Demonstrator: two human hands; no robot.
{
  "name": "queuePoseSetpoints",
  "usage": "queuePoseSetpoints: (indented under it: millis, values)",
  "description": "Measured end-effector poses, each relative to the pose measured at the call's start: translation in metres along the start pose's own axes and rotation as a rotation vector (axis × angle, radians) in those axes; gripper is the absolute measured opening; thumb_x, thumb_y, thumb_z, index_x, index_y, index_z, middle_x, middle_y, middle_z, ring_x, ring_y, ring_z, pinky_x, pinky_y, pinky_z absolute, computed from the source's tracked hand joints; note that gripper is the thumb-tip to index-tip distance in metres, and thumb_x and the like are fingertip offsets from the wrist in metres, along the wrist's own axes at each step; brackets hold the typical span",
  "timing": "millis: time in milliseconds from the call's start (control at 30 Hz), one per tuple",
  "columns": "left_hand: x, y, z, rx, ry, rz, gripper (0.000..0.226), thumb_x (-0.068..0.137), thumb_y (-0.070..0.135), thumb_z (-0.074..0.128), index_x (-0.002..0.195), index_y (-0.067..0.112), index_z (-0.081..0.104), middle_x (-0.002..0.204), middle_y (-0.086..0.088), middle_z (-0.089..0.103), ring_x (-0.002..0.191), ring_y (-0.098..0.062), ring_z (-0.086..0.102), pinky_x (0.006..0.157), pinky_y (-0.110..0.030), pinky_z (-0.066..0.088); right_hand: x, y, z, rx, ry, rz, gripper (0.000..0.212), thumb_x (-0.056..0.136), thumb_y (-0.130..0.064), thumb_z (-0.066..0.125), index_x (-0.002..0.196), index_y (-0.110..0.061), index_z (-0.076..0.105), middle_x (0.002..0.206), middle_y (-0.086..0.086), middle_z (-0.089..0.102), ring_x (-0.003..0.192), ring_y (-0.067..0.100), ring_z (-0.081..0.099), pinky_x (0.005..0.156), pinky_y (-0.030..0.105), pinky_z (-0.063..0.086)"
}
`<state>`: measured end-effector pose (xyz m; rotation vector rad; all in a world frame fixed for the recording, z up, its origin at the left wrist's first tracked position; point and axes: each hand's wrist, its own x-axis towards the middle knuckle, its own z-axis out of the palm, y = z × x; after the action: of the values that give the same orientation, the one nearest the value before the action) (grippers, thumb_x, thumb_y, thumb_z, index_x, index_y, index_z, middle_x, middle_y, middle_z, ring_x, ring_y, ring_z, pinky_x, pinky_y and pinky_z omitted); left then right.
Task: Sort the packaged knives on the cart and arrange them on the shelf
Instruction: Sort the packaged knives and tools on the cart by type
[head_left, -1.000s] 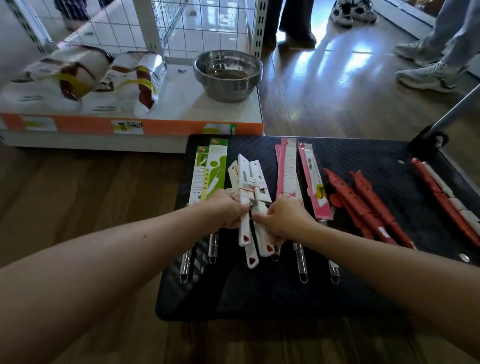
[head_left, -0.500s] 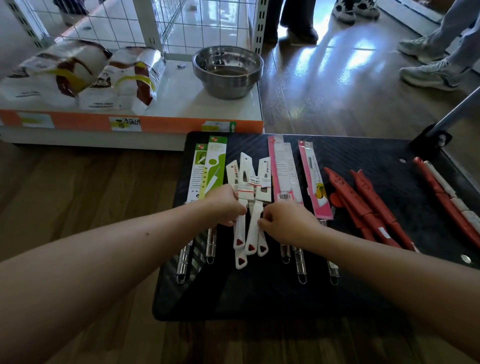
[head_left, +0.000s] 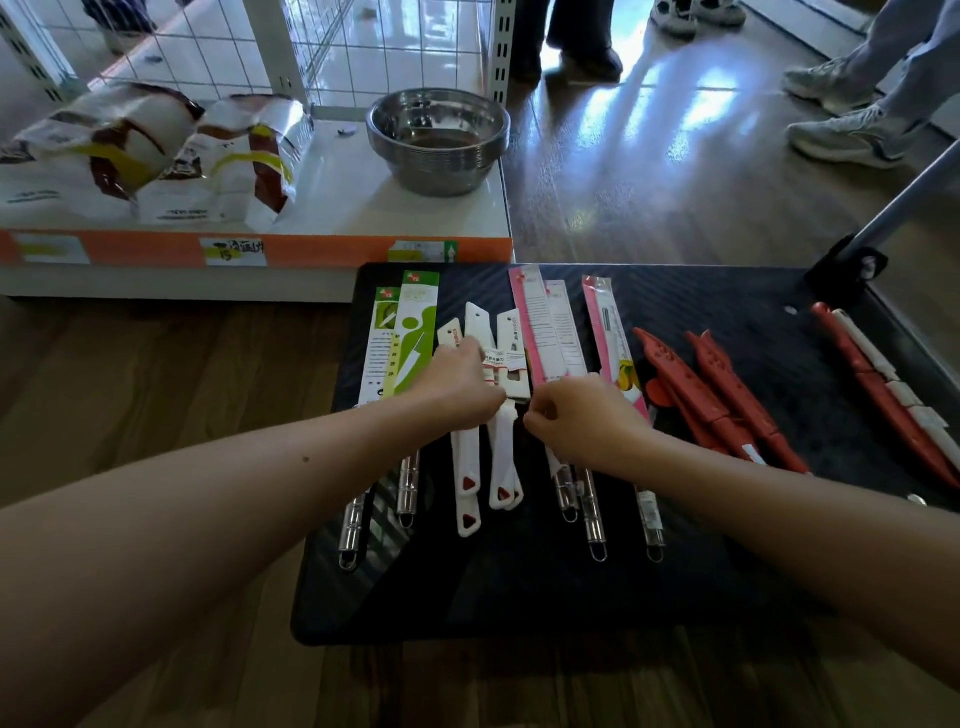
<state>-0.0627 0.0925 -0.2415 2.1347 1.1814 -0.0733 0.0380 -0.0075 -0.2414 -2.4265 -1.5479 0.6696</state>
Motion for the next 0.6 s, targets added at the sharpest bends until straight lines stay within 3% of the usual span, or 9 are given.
queuePoseSetpoints:
  millis: [133, 300, 400, 600]
  values:
    - [0.012, 0.034, 0.010, 0.058, 0.038, 0.113, 0.056, 0.087, 0.032, 0.060, 0.137, 0.018, 0.038, 0.139, -0.010, 0.041, 0.129, -0.029, 0.040, 0.105, -0.043, 0.040, -0.008, 0.030, -0.020, -0.011, 0.148, 0.065, 0.019, 0.091, -0.029, 0.053, 0.088, -0.016, 0.066, 0.086, -0.001, 0.066, 0.080, 0.018, 0.062, 0.071, 0.032, 0.053]
    - [0.021, 0.103, 0.041, 0.113, -0.015, 0.315, 0.049, 0.089, 0.028, 0.057, 0.135, 0.019, 0.043, 0.136, -0.009, 0.046, 0.124, -0.028, 0.044, 0.101, -0.043, 0.043, -0.038, 0.102, -0.050, -0.094, 0.224, 0.263, 0.018, 0.087, -0.029, 0.054, 0.092, -0.018, 0.067, 0.098, 0.004, 0.069, 0.092, 0.026, 0.063, 0.074, 0.031, 0.046]
    - [0.021, 0.148, 0.071, 0.205, -0.040, 0.450, 0.041, 0.089, 0.027, 0.051, 0.129, 0.017, 0.048, 0.130, -0.010, 0.049, 0.122, -0.031, 0.045, 0.099, -0.043, 0.043, -0.059, 0.149, -0.067, -0.079, 0.229, 0.392, 0.016, 0.084, -0.029, 0.054, 0.087, -0.020, 0.067, 0.097, 0.004, 0.070, 0.092, 0.026, 0.064, 0.075, 0.034, 0.050]
    - [0.029, 0.212, 0.128, 0.367, -0.100, 0.624, 0.039, 0.091, 0.025, 0.049, 0.131, 0.019, 0.047, 0.133, -0.006, 0.048, 0.126, -0.029, 0.038, 0.095, -0.043, 0.042, -0.085, 0.229, -0.092, -0.095, 0.296, 0.535, 0.019, 0.086, -0.026, 0.055, 0.097, -0.017, 0.067, 0.106, 0.007, 0.067, 0.100, 0.027, 0.061, 0.076, 0.032, 0.045]
